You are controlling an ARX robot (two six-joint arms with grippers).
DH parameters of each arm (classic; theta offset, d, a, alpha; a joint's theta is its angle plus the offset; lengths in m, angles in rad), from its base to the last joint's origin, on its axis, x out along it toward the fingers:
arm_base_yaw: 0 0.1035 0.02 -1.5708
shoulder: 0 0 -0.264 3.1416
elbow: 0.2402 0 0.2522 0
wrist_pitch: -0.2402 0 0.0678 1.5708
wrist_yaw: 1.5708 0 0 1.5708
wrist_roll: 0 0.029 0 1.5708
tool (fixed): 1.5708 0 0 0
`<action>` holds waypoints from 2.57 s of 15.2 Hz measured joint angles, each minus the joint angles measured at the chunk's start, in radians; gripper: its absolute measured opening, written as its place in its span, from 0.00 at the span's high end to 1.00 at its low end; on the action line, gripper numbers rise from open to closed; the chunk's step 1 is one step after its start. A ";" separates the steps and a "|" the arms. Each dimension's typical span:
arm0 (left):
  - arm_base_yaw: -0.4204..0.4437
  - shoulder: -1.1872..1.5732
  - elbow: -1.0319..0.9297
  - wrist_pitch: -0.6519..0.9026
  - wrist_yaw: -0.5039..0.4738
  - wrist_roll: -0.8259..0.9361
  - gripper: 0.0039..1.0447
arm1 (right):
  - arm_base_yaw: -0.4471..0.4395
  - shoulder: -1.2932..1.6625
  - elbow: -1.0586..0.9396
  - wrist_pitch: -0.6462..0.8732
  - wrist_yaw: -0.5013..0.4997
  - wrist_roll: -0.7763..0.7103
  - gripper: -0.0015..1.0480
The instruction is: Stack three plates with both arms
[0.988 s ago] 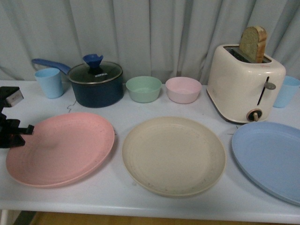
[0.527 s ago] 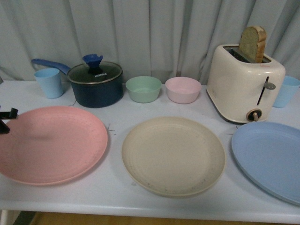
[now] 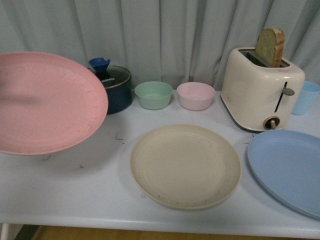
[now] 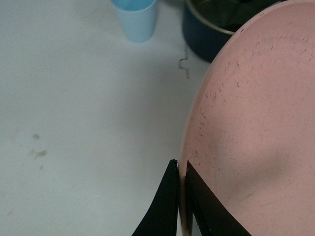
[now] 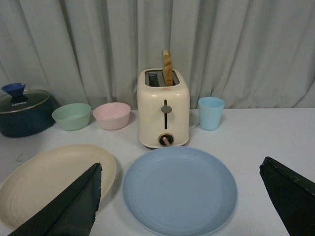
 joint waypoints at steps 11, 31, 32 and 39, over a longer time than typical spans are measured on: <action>-0.426 0.214 0.053 0.116 -0.025 -0.244 0.98 | 0.000 0.000 0.000 0.000 0.000 0.000 0.06; -0.504 0.381 0.082 0.189 -0.150 -0.365 0.25 | 0.000 0.000 0.000 0.000 0.000 0.000 0.06; -0.507 0.294 0.009 0.291 -0.158 -0.326 0.15 | 0.000 0.000 0.000 0.000 0.000 0.000 0.06; -0.394 -0.162 -0.675 1.233 -0.352 -0.167 0.66 | 0.000 0.000 0.000 0.000 0.000 0.000 0.06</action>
